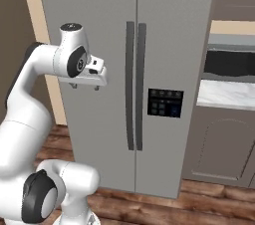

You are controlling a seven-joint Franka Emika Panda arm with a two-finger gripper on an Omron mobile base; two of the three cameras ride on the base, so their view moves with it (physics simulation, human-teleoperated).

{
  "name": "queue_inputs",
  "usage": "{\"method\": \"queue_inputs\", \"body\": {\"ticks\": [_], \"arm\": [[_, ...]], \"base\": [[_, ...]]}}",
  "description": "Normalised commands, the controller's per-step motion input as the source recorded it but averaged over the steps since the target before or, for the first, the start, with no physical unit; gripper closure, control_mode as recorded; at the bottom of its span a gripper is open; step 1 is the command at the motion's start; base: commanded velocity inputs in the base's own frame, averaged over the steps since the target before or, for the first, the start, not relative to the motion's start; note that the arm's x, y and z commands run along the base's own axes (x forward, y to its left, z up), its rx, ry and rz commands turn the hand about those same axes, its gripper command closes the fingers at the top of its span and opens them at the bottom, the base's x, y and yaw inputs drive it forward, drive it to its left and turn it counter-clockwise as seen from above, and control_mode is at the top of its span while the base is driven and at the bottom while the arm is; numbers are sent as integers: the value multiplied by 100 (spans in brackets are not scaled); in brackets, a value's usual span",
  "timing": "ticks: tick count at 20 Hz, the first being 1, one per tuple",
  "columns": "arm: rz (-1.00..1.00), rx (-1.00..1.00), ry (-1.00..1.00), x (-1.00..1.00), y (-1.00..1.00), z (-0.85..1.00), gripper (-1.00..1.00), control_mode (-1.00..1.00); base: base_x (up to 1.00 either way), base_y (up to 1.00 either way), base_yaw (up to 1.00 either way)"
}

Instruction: Retrieve the sausage and cheese from the fridge and place them on the cutting board on the counter.

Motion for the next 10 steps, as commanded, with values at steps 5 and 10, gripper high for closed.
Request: {"method": "queue_inputs", "body": {"ticks": [5, 10], "arm": [[0, 0, 0, 0, 0, 0, -100, 100], [0, 0, 0, 0, 0, 0, -100, 100]], "base": [[0, 0, 0], [0, 0, 0]]}}
